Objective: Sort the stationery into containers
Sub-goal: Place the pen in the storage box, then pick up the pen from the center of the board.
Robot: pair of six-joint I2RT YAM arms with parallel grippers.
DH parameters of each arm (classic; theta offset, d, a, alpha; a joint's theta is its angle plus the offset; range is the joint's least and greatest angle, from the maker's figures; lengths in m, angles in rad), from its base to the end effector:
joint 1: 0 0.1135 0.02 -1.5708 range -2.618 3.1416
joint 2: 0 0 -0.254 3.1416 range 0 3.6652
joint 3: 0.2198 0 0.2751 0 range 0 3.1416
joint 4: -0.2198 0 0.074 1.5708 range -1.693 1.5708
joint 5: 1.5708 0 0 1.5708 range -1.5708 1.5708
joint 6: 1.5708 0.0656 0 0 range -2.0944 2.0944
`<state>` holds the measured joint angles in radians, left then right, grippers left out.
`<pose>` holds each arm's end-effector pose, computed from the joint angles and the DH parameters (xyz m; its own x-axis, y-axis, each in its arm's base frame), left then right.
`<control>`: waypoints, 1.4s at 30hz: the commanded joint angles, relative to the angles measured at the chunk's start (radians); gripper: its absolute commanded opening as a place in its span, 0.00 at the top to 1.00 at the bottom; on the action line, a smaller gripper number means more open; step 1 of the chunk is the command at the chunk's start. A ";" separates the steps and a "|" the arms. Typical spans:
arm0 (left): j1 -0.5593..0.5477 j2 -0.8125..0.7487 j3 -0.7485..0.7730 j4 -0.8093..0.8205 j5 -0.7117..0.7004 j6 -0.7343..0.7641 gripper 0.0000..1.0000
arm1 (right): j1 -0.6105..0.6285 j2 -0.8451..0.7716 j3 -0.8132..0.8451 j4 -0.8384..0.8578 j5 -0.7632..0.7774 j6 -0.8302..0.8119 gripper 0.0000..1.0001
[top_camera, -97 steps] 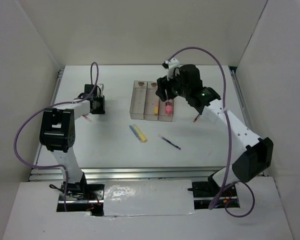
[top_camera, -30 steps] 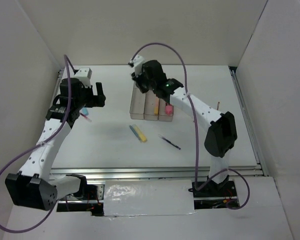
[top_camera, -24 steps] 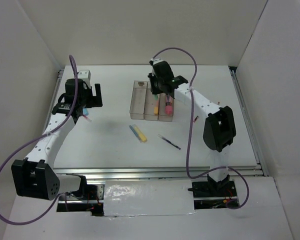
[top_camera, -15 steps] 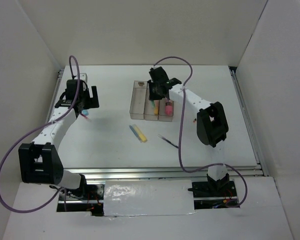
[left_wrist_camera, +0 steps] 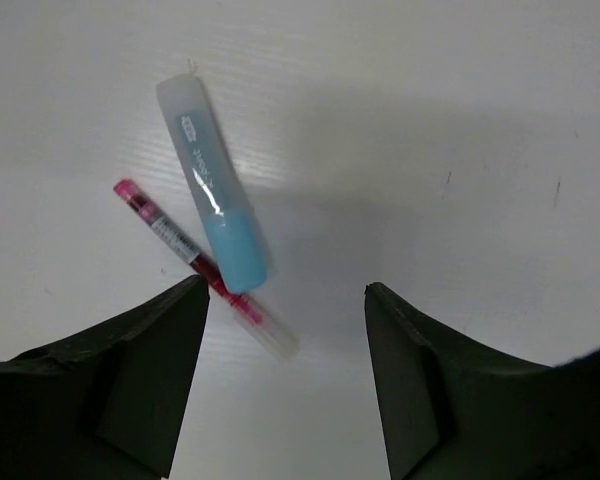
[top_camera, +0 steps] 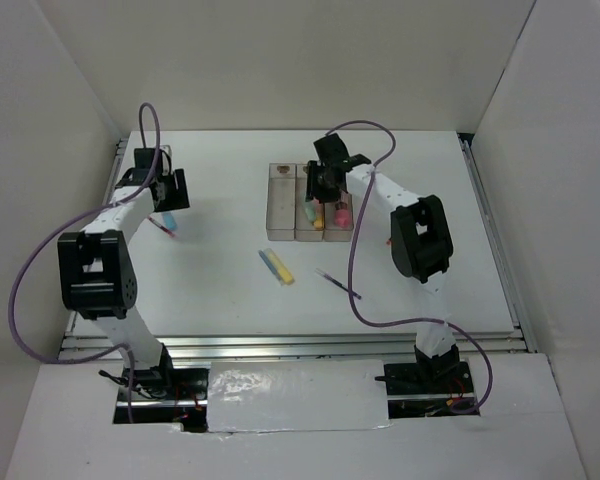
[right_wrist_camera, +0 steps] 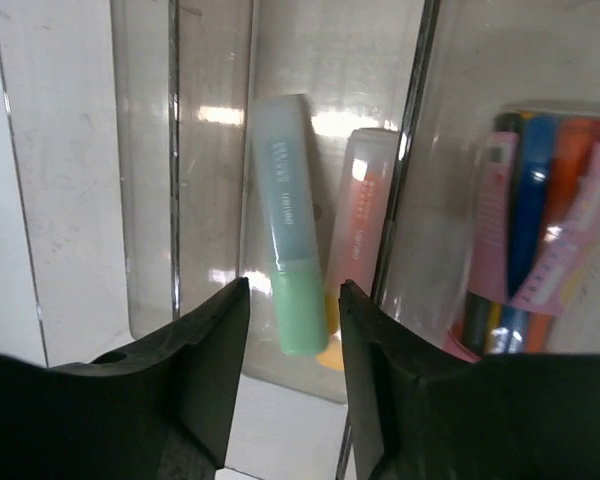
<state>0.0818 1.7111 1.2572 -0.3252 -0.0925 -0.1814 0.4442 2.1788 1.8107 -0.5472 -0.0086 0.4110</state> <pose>0.4203 0.0405 0.2033 -0.6623 -0.2345 -0.7116 -0.2708 0.9605 -0.0645 0.4713 0.2249 0.1707 -0.8298 0.0475 -0.5561 -0.1123 0.9618 0.2498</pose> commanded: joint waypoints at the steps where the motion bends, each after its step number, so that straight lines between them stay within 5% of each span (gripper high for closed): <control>1: -0.001 0.093 0.111 -0.014 -0.003 0.007 0.25 | -0.010 0.021 0.065 -0.002 -0.079 0.002 0.51; 8: 0.001 0.252 0.255 -0.061 -0.101 -0.036 0.28 | -0.013 0.012 0.084 -0.003 -0.169 -0.003 0.45; 31: 0.015 0.404 0.261 -0.081 -0.150 -0.073 0.28 | -0.024 -0.181 -0.014 0.066 -0.335 -0.149 0.29; 40: 0.003 0.478 0.344 -0.098 0.063 -0.073 0.73 | -0.053 -0.298 -0.065 0.085 -0.329 -0.192 0.30; 42: -0.017 0.444 0.354 -0.110 0.102 -0.082 0.96 | -0.068 -0.372 -0.117 0.098 -0.326 -0.190 0.30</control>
<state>0.0917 2.1426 1.5951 -0.3901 -0.0990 -0.2413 0.4015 1.9335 1.7287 -0.5076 -0.3302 0.2401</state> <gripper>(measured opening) 0.399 0.699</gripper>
